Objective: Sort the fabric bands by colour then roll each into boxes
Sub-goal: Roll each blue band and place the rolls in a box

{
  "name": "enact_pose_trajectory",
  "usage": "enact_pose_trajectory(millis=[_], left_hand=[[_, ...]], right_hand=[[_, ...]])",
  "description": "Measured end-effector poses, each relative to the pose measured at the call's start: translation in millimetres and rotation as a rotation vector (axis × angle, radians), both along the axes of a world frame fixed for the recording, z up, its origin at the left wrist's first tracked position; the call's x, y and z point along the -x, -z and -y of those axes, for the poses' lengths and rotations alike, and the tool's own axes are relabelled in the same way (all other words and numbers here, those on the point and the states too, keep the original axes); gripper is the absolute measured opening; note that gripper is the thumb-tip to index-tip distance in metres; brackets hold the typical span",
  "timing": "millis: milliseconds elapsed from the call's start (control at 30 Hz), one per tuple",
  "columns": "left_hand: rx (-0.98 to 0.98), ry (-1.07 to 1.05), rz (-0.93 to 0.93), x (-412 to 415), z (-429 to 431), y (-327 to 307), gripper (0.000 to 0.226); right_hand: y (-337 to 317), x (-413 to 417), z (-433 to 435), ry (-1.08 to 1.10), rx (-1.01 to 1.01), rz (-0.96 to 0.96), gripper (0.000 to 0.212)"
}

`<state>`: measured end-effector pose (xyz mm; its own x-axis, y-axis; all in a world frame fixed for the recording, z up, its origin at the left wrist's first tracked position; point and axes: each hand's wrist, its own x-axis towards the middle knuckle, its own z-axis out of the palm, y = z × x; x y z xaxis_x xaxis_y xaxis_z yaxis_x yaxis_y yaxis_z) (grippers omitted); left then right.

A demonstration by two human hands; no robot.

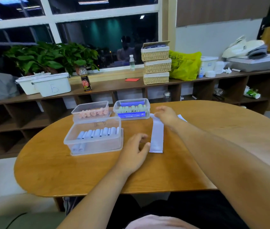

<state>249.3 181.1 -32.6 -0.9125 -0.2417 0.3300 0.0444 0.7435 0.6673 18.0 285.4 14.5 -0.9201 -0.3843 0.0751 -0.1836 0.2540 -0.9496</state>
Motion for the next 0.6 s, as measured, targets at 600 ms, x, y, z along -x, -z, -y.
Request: enact_pose_trajectory(millis=[600], left_hand=[[0.350, 0.335, -0.030, -7.6, -14.6, 0.0, 0.014]], right_hand=[[49.8, -101.4, -108.0, -0.029, -0.294, -0.419, 0.038]])
